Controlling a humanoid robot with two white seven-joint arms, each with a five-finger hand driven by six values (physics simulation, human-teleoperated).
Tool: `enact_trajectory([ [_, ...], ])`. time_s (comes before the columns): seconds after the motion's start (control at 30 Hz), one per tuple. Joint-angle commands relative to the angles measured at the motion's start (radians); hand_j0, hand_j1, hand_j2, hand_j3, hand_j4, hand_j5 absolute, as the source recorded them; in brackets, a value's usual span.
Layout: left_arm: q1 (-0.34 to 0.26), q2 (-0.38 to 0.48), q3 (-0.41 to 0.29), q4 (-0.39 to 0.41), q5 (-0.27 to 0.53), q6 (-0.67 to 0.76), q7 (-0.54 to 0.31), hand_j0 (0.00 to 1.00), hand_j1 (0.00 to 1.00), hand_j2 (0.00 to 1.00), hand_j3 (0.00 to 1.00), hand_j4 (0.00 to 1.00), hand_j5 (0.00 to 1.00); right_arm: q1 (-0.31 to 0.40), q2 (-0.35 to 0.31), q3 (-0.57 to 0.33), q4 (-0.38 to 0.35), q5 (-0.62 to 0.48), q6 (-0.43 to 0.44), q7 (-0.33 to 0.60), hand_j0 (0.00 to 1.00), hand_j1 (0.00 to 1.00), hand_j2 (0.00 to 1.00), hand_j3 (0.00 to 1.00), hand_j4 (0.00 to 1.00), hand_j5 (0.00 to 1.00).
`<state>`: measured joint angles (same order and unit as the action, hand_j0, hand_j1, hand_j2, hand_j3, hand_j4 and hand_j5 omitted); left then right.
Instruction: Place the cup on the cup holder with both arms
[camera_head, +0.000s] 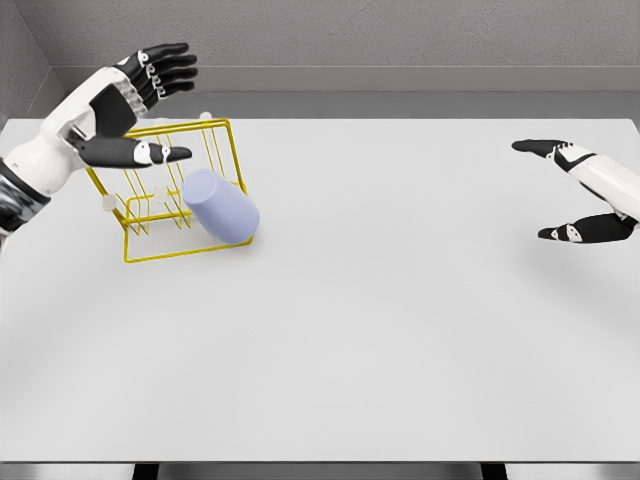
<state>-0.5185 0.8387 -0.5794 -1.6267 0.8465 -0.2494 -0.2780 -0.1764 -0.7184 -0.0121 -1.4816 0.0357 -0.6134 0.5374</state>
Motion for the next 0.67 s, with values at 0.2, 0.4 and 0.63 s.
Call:
enact_trajectory([
  [0.2,-0.008,0.022,0.003,-0.009,0.000,-0.071,0.000,1.00,1.00,1.00,1.00,1.00,1.00,0.002,-0.001,0.000,0.012,-0.008,0.003,0.000,1.00,1.00,1.00,1.00,1.00,1.00],
  [0.4,0.020,0.097,0.004,-0.002,-0.006,-0.155,0.000,1.00,1.00,1.00,1.00,1.00,1.00,0.002,-0.001,0.000,0.015,-0.008,0.003,0.000,1.00,1.00,1.00,1.00,1.00,1.00],
  [0.63,0.081,0.146,0.006,0.001,-0.006,-0.278,0.000,1.00,1.00,1.00,1.00,1.00,1.00,0.005,-0.001,0.000,0.017,-0.008,0.003,0.000,1.00,1.00,1.00,1.00,1.00,1.00],
])
